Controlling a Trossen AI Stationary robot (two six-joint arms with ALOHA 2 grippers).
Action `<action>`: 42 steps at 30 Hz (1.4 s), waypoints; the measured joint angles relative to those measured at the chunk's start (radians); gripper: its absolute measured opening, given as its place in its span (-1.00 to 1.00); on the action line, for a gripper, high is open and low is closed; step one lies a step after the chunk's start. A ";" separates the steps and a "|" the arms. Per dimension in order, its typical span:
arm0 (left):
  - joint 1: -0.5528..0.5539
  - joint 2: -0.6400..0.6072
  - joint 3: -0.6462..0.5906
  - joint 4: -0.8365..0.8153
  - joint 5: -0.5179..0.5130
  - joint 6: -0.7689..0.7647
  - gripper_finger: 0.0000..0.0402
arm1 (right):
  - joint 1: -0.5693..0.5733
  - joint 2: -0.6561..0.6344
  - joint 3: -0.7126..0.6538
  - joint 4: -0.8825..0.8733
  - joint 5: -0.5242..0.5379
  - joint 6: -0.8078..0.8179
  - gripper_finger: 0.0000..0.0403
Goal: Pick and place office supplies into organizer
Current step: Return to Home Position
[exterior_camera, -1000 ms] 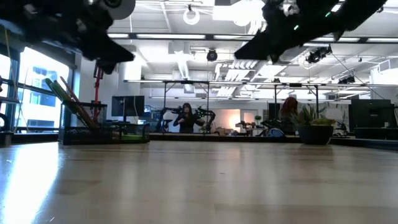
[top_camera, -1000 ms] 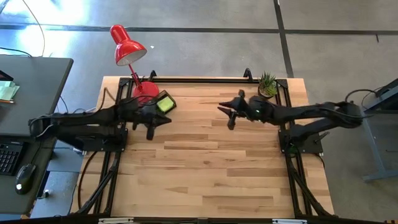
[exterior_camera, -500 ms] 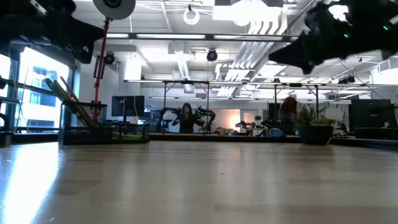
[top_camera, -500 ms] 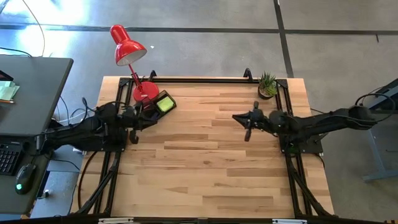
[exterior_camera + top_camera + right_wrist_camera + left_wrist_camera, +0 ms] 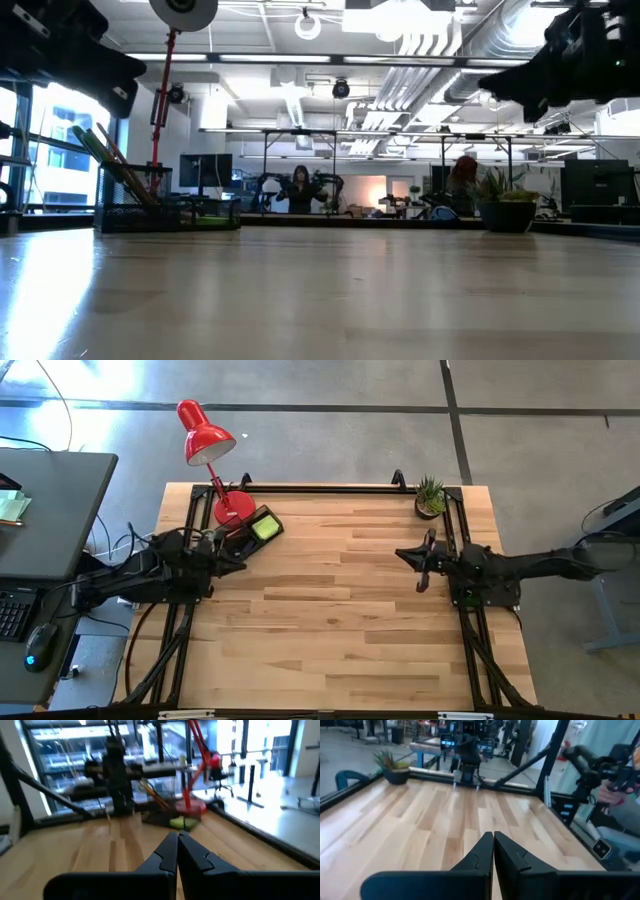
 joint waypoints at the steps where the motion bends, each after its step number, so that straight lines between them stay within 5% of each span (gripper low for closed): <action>1: 0.000 -0.001 -0.015 0.032 0.003 -0.011 -1.00 | 0.009 -0.031 0.000 -0.019 -0.001 -0.011 -1.00; 8: 0.000 0.021 -0.128 0.314 0.030 -0.086 -1.00 | 0.054 -0.182 0.001 -0.058 -0.012 -0.105 -1.00; 19: -0.129 0.019 -0.153 0.312 -0.166 -0.100 -1.00 | 0.057 -0.219 -0.032 -0.118 0.060 -0.099 -0.99; 34: -0.323 0.020 -0.157 0.311 -0.457 0.065 -1.00 | 0.057 -0.232 -0.032 -0.132 0.049 -0.100 -0.99; 42: -0.320 0.047 -0.157 0.311 -0.435 0.176 -1.00 | 0.057 -0.231 -0.033 -0.157 0.088 -0.100 -1.00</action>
